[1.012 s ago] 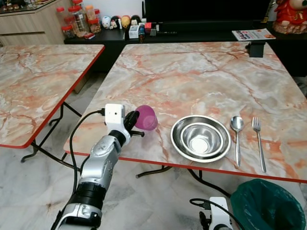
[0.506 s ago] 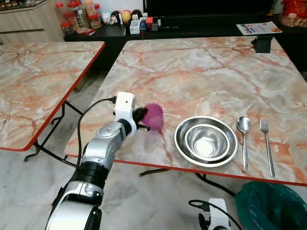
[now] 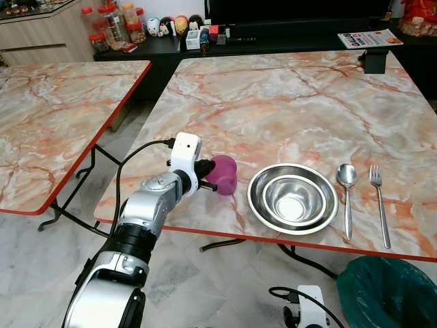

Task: Setting the table

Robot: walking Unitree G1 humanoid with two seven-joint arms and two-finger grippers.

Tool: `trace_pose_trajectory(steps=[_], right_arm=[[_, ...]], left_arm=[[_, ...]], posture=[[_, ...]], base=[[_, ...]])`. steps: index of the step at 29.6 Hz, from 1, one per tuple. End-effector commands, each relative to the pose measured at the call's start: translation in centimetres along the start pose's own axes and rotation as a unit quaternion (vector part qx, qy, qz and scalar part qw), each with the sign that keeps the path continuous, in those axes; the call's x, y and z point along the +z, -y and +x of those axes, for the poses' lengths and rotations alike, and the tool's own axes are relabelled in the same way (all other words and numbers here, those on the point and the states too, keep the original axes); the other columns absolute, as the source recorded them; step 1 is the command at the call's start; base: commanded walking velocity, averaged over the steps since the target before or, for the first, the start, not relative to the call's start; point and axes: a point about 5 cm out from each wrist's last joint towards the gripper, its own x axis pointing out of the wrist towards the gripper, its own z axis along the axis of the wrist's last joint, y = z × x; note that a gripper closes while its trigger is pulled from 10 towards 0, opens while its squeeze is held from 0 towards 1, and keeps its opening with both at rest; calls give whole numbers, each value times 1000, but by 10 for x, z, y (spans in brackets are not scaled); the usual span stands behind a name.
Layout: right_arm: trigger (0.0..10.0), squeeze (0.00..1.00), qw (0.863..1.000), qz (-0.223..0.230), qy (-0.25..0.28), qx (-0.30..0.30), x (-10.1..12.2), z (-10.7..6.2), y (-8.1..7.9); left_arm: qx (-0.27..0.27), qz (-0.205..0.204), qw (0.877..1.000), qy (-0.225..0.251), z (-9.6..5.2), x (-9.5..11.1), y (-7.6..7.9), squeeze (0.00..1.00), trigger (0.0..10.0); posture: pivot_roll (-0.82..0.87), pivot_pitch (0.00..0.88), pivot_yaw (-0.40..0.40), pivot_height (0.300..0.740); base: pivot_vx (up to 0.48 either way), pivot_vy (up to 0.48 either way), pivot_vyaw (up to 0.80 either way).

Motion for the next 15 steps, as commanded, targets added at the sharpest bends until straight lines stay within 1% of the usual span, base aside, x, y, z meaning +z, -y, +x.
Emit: trace_pose_trajectory(steps=[1, 3, 5, 10, 14, 15], right_arm=[[10000, 0, 1000, 1, -10, 2, -6, -1, -3], [10000, 0, 1000, 0, -11, 2, -7, -1, -4], [10000, 0, 1000, 1, -12, 2, -7, -1, -4], [10000, 0, 1000, 4, -13, 1, -8, -2, -4], [10000, 0, 1000, 5, -13, 1, -8, -2, -4], [10000, 0, 1000, 7, -13, 0, -8, -2, -4]], left_arm=[[9, 27, 1000, -1, -1, 11, -4, 0, 10000], [10, 26, 1000, -1, -1, 13, -4, 0, 10000], [15, 34, 999, -11, 0, 13, -6, 0, 10000], [7, 24, 999, -29, 2, 9, -5, 0, 10000], [6, 22, 999, -31, 2, 8, -5, 0, 10000], [0, 26, 999, -47, 3, 4, -2, 0, 10000]], posture=[[27, 69, 136, 740], [27, 69, 137, 740], [25, 68, 142, 740], [20, 65, 149, 740], [20, 65, 149, 740], [16, 64, 151, 740]], base=[[0, 0, 0], [0, 0, 0], [0, 0, 0], [0, 0, 0], [0, 0, 0], [0, 0, 0]])
